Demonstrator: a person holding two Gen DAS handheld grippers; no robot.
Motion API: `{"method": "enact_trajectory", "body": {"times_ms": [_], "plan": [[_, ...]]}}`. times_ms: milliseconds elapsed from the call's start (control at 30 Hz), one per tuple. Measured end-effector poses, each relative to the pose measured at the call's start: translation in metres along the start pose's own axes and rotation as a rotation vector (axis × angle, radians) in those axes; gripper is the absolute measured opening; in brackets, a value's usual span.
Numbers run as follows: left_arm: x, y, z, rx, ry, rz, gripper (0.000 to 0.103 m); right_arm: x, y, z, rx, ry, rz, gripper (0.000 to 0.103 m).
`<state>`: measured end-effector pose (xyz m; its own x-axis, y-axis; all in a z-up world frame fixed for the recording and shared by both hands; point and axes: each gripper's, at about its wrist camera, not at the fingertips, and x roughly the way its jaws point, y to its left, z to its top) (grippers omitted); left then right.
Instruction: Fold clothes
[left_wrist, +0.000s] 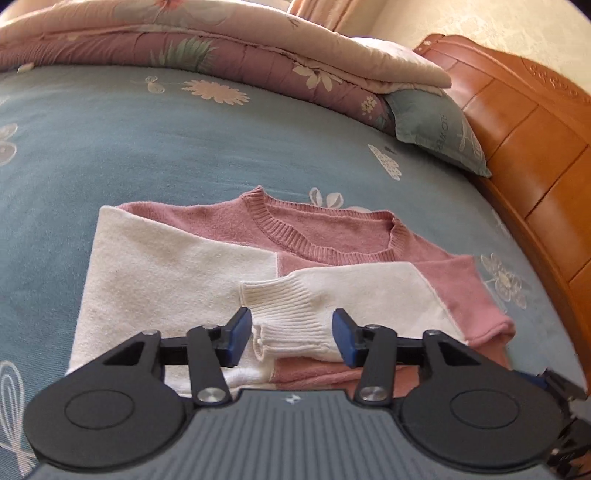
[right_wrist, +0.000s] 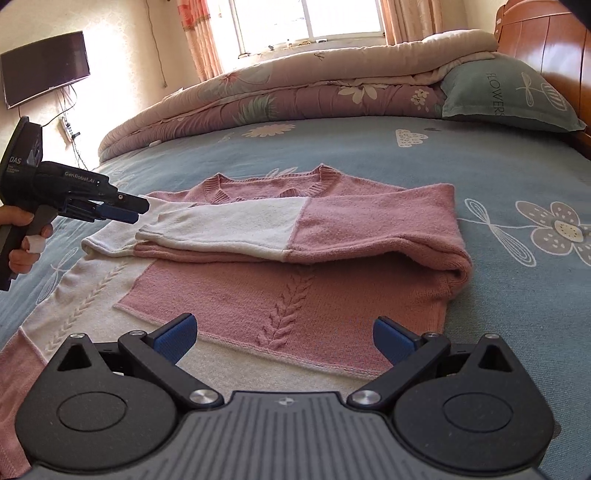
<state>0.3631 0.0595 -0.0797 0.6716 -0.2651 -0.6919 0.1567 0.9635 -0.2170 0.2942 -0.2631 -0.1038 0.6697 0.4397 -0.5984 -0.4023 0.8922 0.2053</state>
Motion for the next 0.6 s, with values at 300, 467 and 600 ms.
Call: {"method": "enact_trajectory", "body": {"times_ms": [300, 467, 600], "plan": [[0.003, -0.031, -0.020, 0.345, 0.016, 0.187, 0.076, 0.001, -0.001, -0.002, 0.001, 0.011, -0.005, 0.103], [-0.002, -0.031, -0.005, 0.151, -0.007, -0.014, 0.075, 0.002, 0.000, -0.002, 0.010, 0.012, 0.005, 0.103], [0.010, -0.053, 0.017, 0.038, 0.000, -0.216, 0.076, -0.002, 0.003, 0.001, -0.035, -0.023, -0.004, 0.103]]}}
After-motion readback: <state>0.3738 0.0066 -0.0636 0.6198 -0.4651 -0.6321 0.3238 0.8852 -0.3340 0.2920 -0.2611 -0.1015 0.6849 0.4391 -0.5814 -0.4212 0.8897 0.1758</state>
